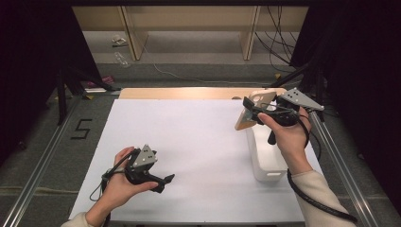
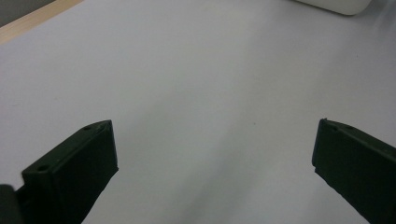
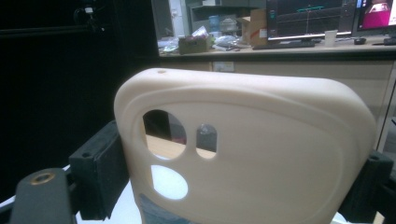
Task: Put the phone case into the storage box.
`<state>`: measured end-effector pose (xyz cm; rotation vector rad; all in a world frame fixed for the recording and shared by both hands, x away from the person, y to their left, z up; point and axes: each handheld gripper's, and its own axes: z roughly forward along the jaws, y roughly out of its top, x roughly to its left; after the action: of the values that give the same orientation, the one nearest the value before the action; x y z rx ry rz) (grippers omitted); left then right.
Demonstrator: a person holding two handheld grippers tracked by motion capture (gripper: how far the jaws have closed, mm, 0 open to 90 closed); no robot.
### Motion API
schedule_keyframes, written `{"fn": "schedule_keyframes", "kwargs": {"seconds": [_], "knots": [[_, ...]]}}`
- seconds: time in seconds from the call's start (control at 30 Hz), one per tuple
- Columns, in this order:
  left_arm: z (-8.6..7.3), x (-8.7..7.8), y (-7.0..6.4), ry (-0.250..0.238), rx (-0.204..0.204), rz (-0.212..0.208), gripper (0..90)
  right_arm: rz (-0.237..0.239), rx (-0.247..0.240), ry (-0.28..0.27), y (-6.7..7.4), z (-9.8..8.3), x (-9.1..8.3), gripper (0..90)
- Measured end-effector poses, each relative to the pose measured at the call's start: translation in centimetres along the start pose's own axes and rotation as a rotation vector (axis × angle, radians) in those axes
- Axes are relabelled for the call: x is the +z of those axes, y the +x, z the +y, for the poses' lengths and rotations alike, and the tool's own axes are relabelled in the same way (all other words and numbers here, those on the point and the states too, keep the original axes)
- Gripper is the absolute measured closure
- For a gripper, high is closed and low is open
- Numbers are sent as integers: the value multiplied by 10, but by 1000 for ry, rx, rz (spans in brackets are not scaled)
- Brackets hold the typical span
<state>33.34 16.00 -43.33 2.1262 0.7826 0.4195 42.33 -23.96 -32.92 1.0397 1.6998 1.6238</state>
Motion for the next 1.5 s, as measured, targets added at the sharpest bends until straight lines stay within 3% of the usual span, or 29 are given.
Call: {"fn": "schedule_keyframes", "kwargs": {"seconds": [1.5], "knots": [[0, 0, 0, 1, 0, 0, 0, -46, 4, -12, -14, 3, -5, 146]]}}
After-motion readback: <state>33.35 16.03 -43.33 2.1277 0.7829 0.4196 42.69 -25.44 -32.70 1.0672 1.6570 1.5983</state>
